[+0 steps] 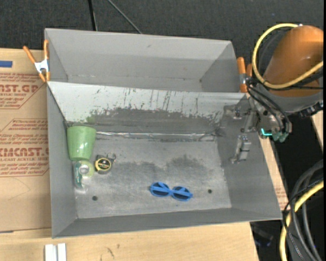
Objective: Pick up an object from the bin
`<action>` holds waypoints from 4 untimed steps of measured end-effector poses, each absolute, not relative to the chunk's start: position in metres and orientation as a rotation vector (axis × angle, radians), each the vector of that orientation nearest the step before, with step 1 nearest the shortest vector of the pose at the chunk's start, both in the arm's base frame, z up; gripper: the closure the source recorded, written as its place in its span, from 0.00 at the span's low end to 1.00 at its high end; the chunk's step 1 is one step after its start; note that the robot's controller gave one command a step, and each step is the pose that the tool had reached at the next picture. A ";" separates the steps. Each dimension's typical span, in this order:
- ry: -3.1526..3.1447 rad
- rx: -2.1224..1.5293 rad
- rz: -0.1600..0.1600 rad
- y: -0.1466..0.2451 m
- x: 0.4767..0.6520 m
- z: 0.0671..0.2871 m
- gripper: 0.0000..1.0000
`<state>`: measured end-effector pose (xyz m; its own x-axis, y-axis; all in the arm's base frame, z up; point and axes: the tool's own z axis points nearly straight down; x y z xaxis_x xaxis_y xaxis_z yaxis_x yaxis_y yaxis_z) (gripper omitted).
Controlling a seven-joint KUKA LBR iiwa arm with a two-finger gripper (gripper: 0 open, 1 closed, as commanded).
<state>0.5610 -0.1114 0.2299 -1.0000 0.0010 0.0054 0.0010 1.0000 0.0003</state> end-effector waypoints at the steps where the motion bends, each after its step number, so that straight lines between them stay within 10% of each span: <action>1: -3.128 -0.103 -0.006 -0.059 0.477 0.173 0.00; 2: -3.132 0.175 -0.003 -0.015 0.498 0.067 0.00; 3: -3.135 0.171 0.000 -0.017 0.499 0.070 1.00; 4: -3.145 0.201 0.001 -0.013 0.518 0.207 1.00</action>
Offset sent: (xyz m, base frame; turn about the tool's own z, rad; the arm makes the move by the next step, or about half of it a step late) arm -0.0794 0.0486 -0.0531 0.0682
